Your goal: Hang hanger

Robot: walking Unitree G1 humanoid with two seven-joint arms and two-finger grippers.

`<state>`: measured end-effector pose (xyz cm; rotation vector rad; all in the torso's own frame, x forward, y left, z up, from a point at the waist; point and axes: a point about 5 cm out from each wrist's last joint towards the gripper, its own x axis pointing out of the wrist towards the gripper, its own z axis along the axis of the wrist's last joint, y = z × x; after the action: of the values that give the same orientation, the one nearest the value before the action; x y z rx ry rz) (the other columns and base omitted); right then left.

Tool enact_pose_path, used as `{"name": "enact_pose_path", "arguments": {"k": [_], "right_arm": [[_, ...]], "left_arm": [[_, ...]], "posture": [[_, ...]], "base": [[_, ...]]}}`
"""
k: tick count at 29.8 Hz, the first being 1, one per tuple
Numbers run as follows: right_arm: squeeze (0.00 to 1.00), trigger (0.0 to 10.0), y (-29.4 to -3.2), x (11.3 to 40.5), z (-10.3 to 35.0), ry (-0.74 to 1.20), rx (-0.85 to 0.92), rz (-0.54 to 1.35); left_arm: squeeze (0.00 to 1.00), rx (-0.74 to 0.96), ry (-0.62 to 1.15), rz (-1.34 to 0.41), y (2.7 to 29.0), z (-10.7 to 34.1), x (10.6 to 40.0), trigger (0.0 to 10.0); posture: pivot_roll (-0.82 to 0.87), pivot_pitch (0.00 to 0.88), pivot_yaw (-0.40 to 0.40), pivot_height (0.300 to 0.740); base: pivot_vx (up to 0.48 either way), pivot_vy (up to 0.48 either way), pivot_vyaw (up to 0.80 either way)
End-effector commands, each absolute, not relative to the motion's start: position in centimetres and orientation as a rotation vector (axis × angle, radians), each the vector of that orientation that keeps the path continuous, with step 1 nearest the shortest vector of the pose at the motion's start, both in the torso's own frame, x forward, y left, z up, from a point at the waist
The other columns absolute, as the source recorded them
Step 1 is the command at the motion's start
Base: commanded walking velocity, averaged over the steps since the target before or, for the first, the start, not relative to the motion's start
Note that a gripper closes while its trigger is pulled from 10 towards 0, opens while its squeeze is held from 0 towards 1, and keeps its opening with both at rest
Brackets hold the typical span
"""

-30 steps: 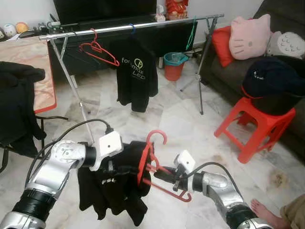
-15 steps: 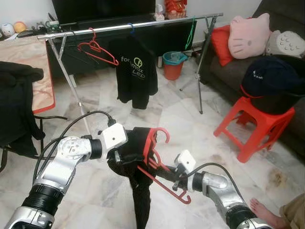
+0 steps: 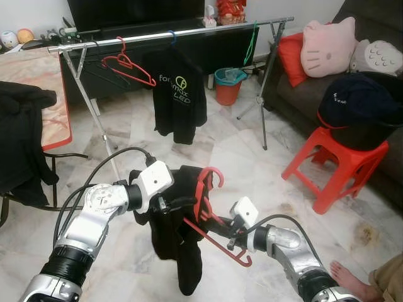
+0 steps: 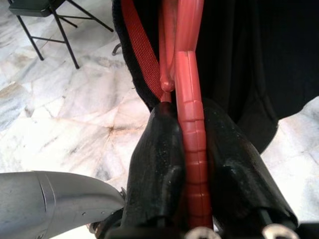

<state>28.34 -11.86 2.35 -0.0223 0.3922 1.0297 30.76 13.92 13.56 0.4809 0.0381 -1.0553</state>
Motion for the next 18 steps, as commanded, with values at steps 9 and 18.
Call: {"name": "enact_pose_path", "arguments": {"k": [9,18], "right_arm": [[0.00,0.0,-11.58,28.73,2.86,0.368,-0.031,1.053],[0.00,0.0,-11.38,28.52,2.73,0.372,-0.035,1.069]], "left_arm": [[0.00,0.436,-0.020,-0.980,13.99,14.30,31.28,0.0],[0.00,0.399,-0.025,-0.944,14.11,14.33,31.44,0.0]], "posture": [[0.07,0.000,-0.017,0.740],[0.07,0.000,-0.018,0.740]], "base": [[0.000,0.000,0.00],[0.000,0.000,0.00]]}}
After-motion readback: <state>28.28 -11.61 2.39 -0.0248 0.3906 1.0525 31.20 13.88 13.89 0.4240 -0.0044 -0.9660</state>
